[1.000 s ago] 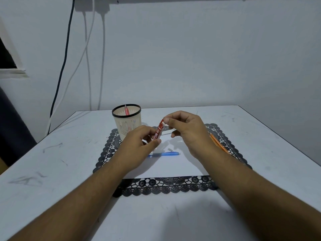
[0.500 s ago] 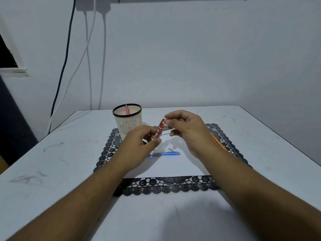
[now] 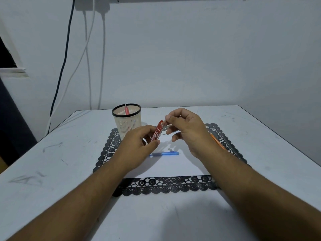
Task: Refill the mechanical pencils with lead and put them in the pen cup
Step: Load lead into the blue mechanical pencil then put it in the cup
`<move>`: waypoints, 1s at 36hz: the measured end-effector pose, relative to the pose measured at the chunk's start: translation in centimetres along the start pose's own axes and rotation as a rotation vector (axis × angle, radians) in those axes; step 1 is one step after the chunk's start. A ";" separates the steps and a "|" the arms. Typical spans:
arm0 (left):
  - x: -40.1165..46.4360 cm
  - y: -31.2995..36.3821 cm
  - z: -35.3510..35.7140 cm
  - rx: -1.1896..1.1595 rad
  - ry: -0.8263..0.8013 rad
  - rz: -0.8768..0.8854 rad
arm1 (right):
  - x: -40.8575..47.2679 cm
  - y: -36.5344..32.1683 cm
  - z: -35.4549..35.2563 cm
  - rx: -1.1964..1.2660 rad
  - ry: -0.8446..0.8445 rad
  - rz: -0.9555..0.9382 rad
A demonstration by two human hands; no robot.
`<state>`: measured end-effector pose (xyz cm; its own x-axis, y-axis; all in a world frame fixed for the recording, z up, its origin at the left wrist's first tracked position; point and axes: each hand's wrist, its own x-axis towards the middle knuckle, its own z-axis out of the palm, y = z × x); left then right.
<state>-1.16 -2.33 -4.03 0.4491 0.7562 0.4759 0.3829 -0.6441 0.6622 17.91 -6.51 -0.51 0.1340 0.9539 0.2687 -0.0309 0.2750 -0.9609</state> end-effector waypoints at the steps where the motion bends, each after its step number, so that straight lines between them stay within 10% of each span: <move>1: 0.0 0.0 0.0 0.008 -0.001 0.000 | 0.0 0.0 0.0 -0.003 0.007 -0.007; 36: -0.1 0.5 -0.3 0.032 0.050 0.008 | 0.0 1.2 0.3 -0.068 0.020 0.114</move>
<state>-1.27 -2.70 -3.64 0.4112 0.7556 0.5099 0.4056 -0.6526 0.6400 17.61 -6.12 -1.62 0.1530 0.9758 0.1565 0.0197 0.1553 -0.9877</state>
